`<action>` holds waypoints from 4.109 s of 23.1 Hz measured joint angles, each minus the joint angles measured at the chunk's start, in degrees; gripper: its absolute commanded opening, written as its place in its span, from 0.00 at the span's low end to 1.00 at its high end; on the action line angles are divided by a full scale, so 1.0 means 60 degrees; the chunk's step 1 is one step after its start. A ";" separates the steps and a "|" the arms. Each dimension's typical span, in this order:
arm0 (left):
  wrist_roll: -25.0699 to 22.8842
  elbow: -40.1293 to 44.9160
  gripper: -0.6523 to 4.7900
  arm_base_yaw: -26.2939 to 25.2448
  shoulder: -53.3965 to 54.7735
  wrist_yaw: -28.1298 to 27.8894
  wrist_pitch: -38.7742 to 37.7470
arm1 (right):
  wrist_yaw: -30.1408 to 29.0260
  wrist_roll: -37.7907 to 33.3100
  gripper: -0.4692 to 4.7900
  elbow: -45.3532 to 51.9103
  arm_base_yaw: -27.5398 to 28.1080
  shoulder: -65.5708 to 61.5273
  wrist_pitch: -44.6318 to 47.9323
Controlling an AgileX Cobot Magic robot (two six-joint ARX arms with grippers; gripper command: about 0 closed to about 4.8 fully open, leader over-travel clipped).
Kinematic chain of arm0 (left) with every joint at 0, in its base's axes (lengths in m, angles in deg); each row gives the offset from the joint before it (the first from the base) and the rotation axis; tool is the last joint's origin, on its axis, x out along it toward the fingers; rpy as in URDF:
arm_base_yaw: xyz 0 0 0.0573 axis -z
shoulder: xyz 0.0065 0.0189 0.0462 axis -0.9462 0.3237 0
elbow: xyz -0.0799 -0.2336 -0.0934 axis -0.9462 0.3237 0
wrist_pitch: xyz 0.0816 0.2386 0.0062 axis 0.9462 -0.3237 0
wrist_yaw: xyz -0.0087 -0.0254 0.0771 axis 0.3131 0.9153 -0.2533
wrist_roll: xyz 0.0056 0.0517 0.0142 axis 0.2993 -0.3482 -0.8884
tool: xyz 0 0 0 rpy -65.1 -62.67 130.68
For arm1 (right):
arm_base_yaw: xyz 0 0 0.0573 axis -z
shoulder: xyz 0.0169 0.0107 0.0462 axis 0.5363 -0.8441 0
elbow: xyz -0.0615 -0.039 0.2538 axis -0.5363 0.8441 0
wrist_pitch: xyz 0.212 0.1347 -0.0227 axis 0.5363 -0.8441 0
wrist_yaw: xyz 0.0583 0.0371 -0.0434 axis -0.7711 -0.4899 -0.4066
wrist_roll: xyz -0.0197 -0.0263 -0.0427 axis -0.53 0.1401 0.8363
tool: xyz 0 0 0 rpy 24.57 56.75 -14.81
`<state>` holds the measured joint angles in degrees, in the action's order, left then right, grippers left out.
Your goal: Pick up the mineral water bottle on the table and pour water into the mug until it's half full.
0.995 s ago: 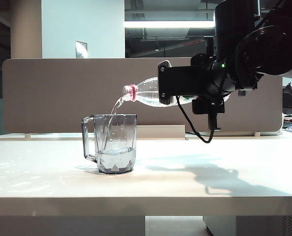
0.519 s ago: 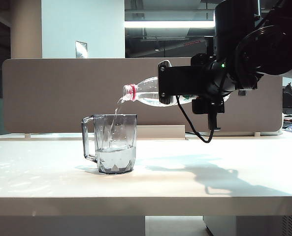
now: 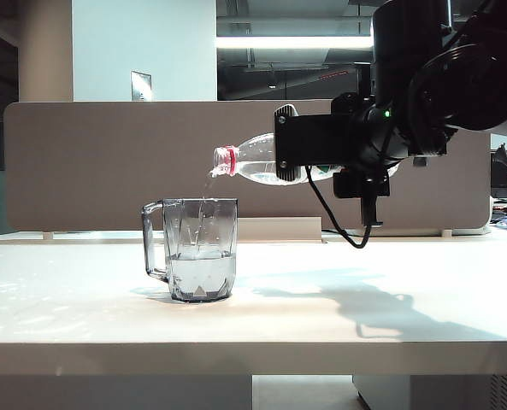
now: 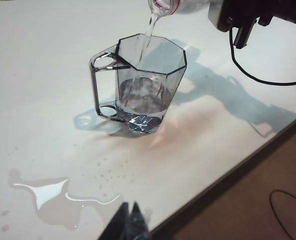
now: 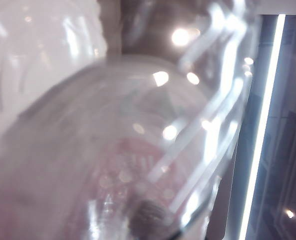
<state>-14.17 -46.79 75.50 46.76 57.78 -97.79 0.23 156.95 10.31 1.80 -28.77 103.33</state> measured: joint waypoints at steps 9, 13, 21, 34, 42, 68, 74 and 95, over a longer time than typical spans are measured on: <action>0.0000 0.0004 0.11 0.0000 0.0000 0.0000 0.0000 | 0.0000 0.0000 0.52 0.0000 0.0000 0.0000 0.0000; 0.0000 0.0000 0.11 0.0000 0.0000 0.0000 0.0000 | 0.0000 0.0000 0.52 0.0000 0.0000 0.0000 0.0000; 0.0000 0.0004 0.11 0.0000 0.0000 0.0000 0.0000 | 0.0000 0.0000 0.52 0.0000 0.0000 0.0000 0.0004; 0.0000 0.0000 0.11 0.0000 0.0000 0.0000 0.0000 | 0.0000 0.0616 0.52 0.0000 0.0007 0.0000 0.0011; 0.0000 0.0000 0.11 0.0000 0.0000 0.0000 0.0000 | 0.0000 0.0382 0.52 0.0000 0.0007 0.0000 0.0015; 0.0000 0.0000 0.11 -0.0004 0.0000 0.0000 0.0000 | 0.1734 -1.3089 0.52 0.0364 -0.0583 0.0062 0.0055; 0.0000 0.0000 0.11 -0.0004 0.0000 0.0000 0.0000 | -0.0164 -1.5347 0.52 0.1206 -0.0594 0.0058 -0.0430; 0.0000 0.0000 0.11 -0.0004 0.0000 0.0000 0.0000 | -0.1453 -1.6575 0.54 0.1457 -0.0597 -0.0958 0.0404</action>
<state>-14.17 -46.79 75.48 46.76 57.78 -97.79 -8.49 57.50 19.06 -1.79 -34.52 105.76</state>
